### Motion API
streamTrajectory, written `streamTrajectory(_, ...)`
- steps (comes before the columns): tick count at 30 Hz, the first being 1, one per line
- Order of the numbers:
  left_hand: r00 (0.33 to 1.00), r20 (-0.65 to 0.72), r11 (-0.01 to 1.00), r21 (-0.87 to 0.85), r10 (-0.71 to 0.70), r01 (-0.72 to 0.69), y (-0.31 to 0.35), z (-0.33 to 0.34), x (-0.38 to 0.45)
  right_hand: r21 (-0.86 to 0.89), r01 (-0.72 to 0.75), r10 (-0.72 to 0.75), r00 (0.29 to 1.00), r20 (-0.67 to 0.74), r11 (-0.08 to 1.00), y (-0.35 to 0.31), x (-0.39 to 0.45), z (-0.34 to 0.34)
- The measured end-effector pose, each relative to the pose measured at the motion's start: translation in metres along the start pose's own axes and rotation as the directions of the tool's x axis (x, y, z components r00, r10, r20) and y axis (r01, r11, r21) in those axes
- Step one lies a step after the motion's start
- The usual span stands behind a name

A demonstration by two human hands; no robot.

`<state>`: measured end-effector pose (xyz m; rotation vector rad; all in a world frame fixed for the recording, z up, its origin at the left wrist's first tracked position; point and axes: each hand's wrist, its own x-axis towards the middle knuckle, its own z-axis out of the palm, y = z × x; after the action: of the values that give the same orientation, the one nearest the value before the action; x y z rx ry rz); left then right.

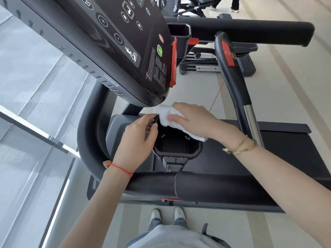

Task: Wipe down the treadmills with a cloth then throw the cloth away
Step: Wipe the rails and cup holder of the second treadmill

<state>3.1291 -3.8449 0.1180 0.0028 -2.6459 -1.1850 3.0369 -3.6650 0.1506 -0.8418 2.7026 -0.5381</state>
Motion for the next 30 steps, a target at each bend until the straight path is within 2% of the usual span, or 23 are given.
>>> streamTrajectory(3,1.0,0.011,1.0,-0.005,0.007,-0.007,-0.001,0.0,0.0,0.038,-0.039,0.042,0.996,-0.083,0.999,0.01,-0.023,0.009)
streamTrajectory(6,1.0,0.006,1.0,-0.004,0.001,-0.001,-0.001,0.0,-0.001,0.137,-0.099,0.111,0.991,-0.078,0.986,0.014,-0.039,0.012)
streamTrajectory(9,1.0,0.005,1.0,0.003,0.008,-0.008,-0.001,0.0,0.0,0.031,-0.107,0.108,0.993,-0.04,0.994,0.005,-0.024,0.006)
streamTrajectory(12,1.0,0.006,1.0,0.019,0.017,-0.017,0.0,0.0,0.0,-0.132,0.019,-0.018,1.0,0.005,0.991,-0.011,0.0,-0.002)
streamTrajectory(14,1.0,0.003,1.0,0.023,0.019,-0.019,0.0,0.0,0.0,-0.147,0.042,-0.042,0.999,0.006,0.988,-0.013,0.004,-0.002)
streamTrajectory(16,1.0,0.0,1.0,0.018,0.021,-0.021,0.0,0.0,0.0,-0.087,-0.021,0.017,0.999,-0.05,0.996,-0.007,-0.006,0.002)
streamTrajectory(18,1.0,0.001,1.0,0.009,0.022,-0.022,0.0,-0.001,0.0,0.057,-0.119,0.124,0.987,-0.098,0.991,0.001,-0.022,0.007)
streamTrajectory(21,1.0,0.0,1.0,0.012,0.015,-0.015,-0.001,-0.001,0.001,0.33,-0.255,0.293,0.953,-0.072,0.909,0.001,-0.051,0.019)
streamTrajectory(24,1.0,0.008,1.0,0.021,0.016,-0.016,-0.003,0.001,0.002,0.49,-0.302,0.394,0.914,-0.093,0.818,-0.012,-0.069,0.036)
streamTrajectory(26,1.0,0.009,1.0,0.017,0.019,-0.019,-0.003,0.001,0.002,0.507,-0.339,0.443,0.891,-0.097,0.793,-0.015,-0.066,0.037)
streamTrajectory(30,1.0,0.013,1.0,0.023,0.019,-0.019,-0.005,0.002,0.003,0.404,-0.394,0.453,0.89,-0.055,0.825,-0.013,-0.04,0.016)
